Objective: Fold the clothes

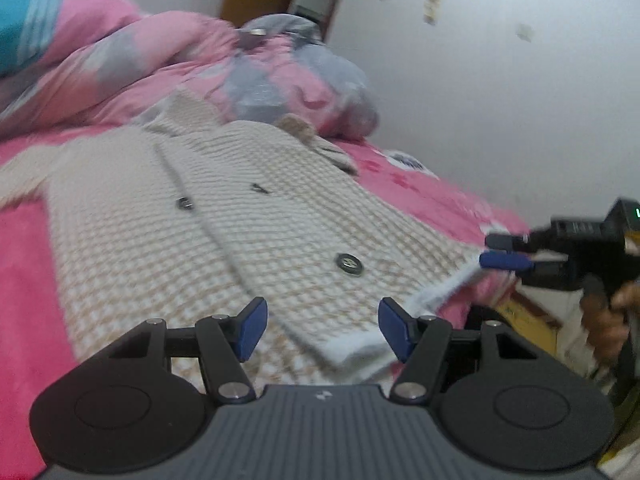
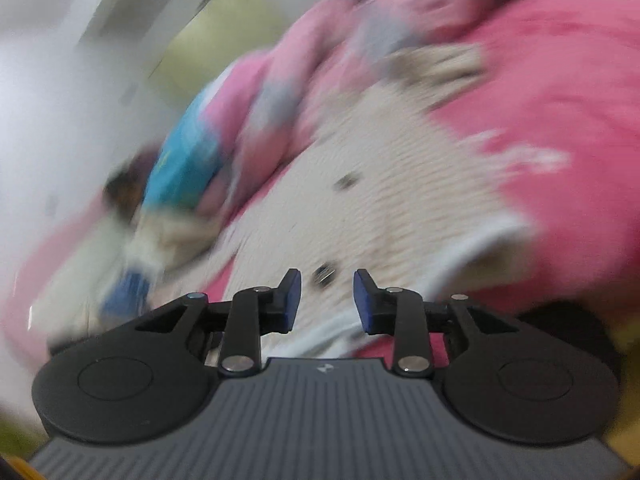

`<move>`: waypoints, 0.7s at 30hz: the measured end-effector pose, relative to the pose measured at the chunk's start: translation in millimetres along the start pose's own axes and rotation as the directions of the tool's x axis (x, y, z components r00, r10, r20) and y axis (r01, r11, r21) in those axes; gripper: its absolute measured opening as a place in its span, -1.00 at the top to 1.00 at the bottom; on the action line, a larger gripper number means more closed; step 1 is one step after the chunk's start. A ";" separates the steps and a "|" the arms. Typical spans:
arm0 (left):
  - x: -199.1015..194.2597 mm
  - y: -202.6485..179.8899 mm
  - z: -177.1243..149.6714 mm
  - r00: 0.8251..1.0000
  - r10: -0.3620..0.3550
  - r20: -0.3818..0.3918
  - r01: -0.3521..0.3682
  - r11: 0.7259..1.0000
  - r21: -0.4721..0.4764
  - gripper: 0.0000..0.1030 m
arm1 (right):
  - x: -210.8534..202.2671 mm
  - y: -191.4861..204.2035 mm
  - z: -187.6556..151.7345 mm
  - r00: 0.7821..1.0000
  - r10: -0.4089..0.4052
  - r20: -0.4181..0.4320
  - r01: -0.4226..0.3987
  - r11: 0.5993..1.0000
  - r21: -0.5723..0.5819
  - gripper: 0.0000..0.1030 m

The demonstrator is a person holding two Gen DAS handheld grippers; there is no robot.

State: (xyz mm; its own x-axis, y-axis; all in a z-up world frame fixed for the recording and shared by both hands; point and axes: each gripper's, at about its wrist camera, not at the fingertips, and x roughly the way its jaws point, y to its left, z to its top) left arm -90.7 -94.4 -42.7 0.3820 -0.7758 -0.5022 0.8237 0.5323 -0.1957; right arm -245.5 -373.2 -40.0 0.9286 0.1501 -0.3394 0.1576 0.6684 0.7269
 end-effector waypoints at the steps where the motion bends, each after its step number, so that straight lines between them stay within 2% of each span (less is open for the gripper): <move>1: 4.6 -7.1 0.0 1.000 0.005 -0.013 -0.004 0.999 0.043 -0.22 | -8.1 -9.8 1.0 0.999 -0.019 0.030 0.018 0.998 0.056 0.42; 3: 13.4 -20.9 -0.4 0.999 0.028 -0.037 -0.022 0.990 0.139 -0.22 | -15.4 -26.0 -2.0 0.998 -0.037 0.050 0.029 0.989 0.145 0.42; 5: 19.8 -34.5 -4.5 0.992 0.119 -0.043 -0.102 0.953 0.285 -0.22 | -15.0 -37.8 -6.3 0.997 -0.053 0.048 0.042 0.977 0.211 0.42; 7: 24.4 -44.8 -8.5 0.987 0.158 -0.039 -0.131 0.914 0.384 -0.21 | -12.6 -46.3 -8.2 0.997 -0.057 0.055 0.042 0.967 0.253 0.42; 8: 24.8 -48.0 -10.0 0.987 0.157 -0.039 -0.128 0.905 0.405 -0.20 | -11.6 -49.3 -8.8 0.997 -0.049 0.062 0.031 0.962 0.271 0.42; 11: 27.6 -52.8 -13.9 0.986 0.163 -0.046 -0.126 0.888 0.442 -0.12 | -10.2 -52.6 -10.1 0.996 0.006 0.091 -0.034 0.950 0.311 0.42; 13: 30.0 -51.1 -16.1 0.985 0.163 -0.054 -0.124 0.891 0.436 -0.01 | -8.8 -50.2 -10.9 0.995 0.031 0.095 -0.059 0.948 0.312 0.41; 17: 32.6 -49.9 -14.5 0.987 0.155 -0.052 -0.119 0.899 0.422 0.24 | 3.1 -50.6 -14.1 0.998 0.024 0.065 -0.045 0.941 0.335 0.37; 19: 32.3 -50.5 -12.3 0.987 0.153 -0.042 -0.121 0.896 0.427 0.46 | 10.4 -51.5 -16.8 0.999 0.016 0.046 -0.031 0.937 0.349 0.37; 21: 32.9 -50.3 -9.9 0.989 0.145 -0.036 -0.117 0.899 0.421 0.58 | 15.3 -50.7 -18.5 0.998 0.023 0.056 -0.041 0.936 0.350 0.37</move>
State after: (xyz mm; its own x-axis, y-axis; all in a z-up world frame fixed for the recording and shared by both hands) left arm -123.8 -143.3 -57.7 0.4824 -0.6776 -0.5551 0.8727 0.4267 0.2374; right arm -245.4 -391.4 -93.1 0.9493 0.1245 -0.2888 0.2269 0.3646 0.9031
